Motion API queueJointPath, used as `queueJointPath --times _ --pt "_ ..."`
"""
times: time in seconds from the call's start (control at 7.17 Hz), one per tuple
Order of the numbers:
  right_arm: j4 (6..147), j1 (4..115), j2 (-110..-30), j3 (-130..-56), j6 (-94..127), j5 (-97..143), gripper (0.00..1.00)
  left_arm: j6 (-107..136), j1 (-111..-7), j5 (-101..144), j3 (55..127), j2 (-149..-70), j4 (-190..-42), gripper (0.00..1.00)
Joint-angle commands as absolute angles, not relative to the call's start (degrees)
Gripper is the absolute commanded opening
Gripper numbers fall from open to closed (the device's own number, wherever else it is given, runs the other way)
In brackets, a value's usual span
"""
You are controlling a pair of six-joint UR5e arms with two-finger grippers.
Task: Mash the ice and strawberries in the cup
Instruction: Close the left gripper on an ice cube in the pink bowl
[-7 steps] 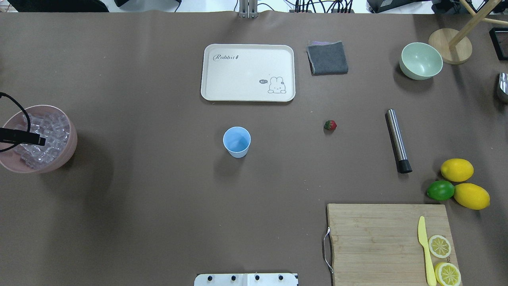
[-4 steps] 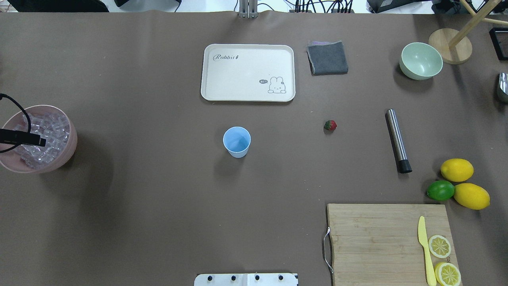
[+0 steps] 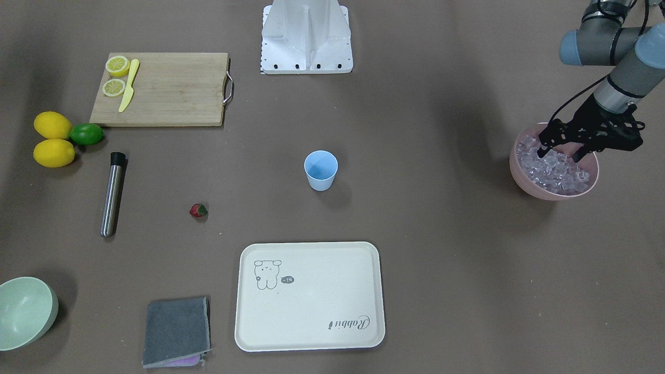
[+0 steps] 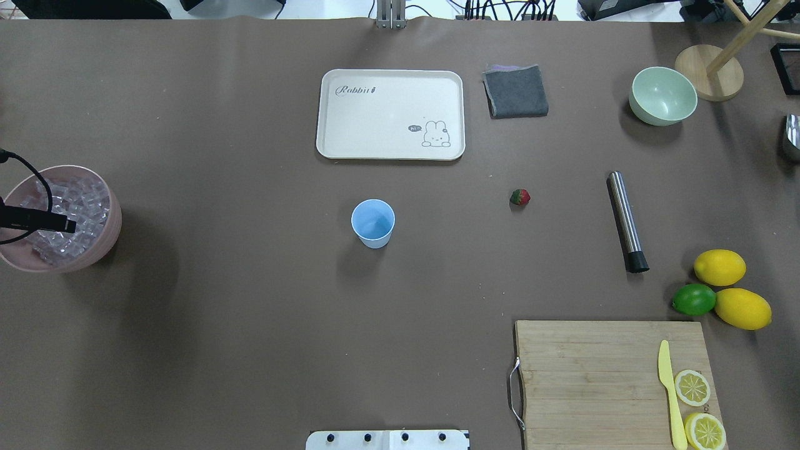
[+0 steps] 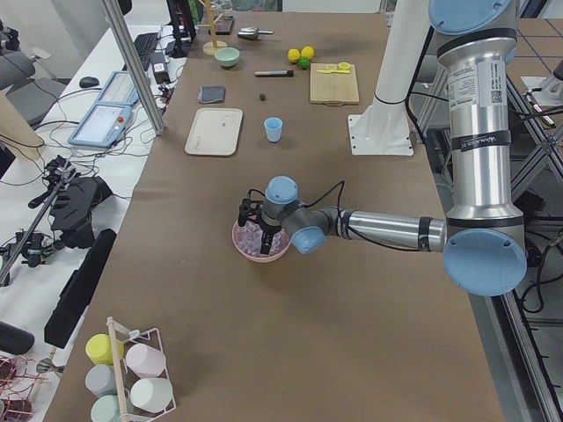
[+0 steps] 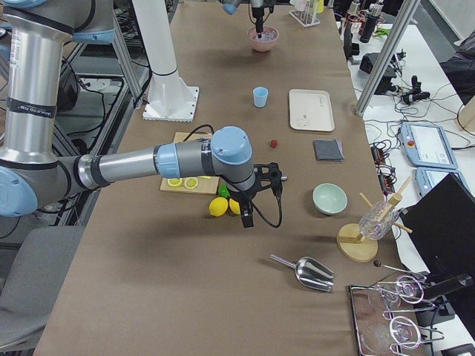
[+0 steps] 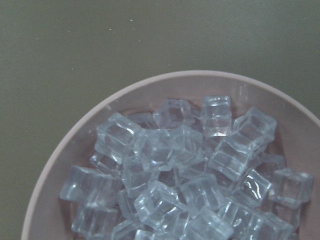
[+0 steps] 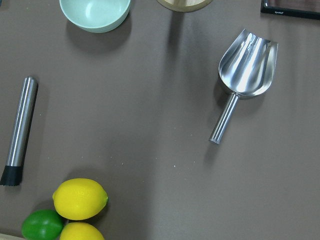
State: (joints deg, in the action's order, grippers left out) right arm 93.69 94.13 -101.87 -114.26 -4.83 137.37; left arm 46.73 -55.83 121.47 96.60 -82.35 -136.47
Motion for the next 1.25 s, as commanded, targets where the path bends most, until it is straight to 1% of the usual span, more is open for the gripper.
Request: queueJointPath --times 0.0,0.42,0.56,0.7,0.84,0.98,1.12 --pt "93.7 94.1 -101.9 -114.2 -4.8 137.4 1.00 46.7 -55.6 121.5 96.6 -82.4 -136.6 0.98" --pt "93.7 94.1 -102.0 -114.1 -4.9 137.4 1.00 46.7 -55.4 121.0 96.5 -82.4 -136.6 0.97" --pt "93.7 94.1 -102.0 -114.2 -4.9 137.4 1.00 46.7 -55.3 120.9 96.5 -82.4 -136.5 0.96" --pt "93.7 94.1 -102.0 -114.1 -4.9 137.3 1.00 46.6 -55.3 120.6 96.4 -82.5 -136.6 0.91" --pt "93.7 94.1 -102.0 -114.1 -4.8 137.3 1.00 46.4 -55.3 120.6 96.4 -82.6 -136.6 0.88" --pt "93.7 94.1 -101.9 -114.1 -4.9 137.3 1.00 46.2 -55.3 120.6 96.3 -82.7 -136.5 0.88" --pt "93.8 94.1 -102.0 -114.1 -4.8 137.3 1.00 46.2 -55.3 120.6 96.3 -82.7 -136.5 0.85"
